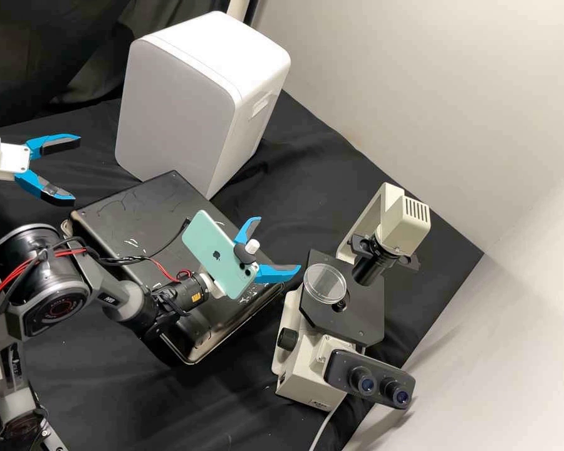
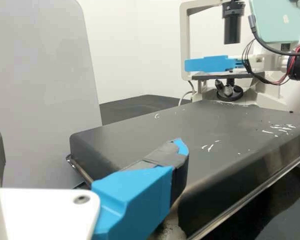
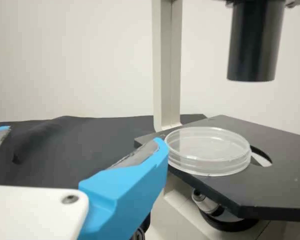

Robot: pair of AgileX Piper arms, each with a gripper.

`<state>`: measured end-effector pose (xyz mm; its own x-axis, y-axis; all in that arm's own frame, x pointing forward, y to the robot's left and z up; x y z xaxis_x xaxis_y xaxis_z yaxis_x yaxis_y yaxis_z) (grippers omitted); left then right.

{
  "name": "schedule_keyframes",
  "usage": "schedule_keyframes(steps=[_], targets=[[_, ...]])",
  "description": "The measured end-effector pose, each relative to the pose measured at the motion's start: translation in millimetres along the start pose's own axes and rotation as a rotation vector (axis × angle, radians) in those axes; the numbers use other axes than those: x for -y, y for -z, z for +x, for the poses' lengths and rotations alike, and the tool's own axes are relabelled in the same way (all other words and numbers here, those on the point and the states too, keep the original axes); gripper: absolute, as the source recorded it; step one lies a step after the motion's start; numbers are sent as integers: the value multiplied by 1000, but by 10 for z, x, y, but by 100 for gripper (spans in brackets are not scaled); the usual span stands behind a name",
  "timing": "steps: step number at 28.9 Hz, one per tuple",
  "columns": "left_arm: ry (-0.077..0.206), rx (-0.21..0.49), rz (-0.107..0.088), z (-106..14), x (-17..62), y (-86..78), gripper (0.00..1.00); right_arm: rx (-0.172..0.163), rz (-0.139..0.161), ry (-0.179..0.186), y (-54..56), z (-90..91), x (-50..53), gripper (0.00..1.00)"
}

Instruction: Place the petri dish on the microscope

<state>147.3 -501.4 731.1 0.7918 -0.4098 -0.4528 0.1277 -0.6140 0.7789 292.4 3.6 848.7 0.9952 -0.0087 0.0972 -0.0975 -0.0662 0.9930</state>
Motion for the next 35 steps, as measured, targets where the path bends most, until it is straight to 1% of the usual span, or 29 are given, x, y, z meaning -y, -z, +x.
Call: schedule_keyframes(steps=[4,8,13,19,20,23,26,28,30,35], targets=[[0,0,0,0,0,0,100,10,0,7,-9,0,7,0],[0,0,0,0,0,0,100,9,0,7,-8,0,7,0],[0,0,1,0,0,2,100,43,2,15,-109,27,28,0],[-1,-4,1,-1,-1,8,100,60,3,13,-162,46,22,0],[-1,-8,-2,-1,-3,15,100,62,2,13,-164,45,18,0],[-2,-11,-4,-1,-3,20,100,66,1,2,-178,64,-14,0],[-2,-11,-4,-1,-3,20,100,65,-1,-18,-192,110,-70,0],[-2,-11,-12,-1,-3,20,100,67,-2,-28,-204,123,-97,0],[-2,-11,-12,-1,-3,20,100,67,-3,-42,-212,138,-139,0],[-2,-11,-12,-1,-3,20,100,66,-6,-60,-217,159,-191,0]])
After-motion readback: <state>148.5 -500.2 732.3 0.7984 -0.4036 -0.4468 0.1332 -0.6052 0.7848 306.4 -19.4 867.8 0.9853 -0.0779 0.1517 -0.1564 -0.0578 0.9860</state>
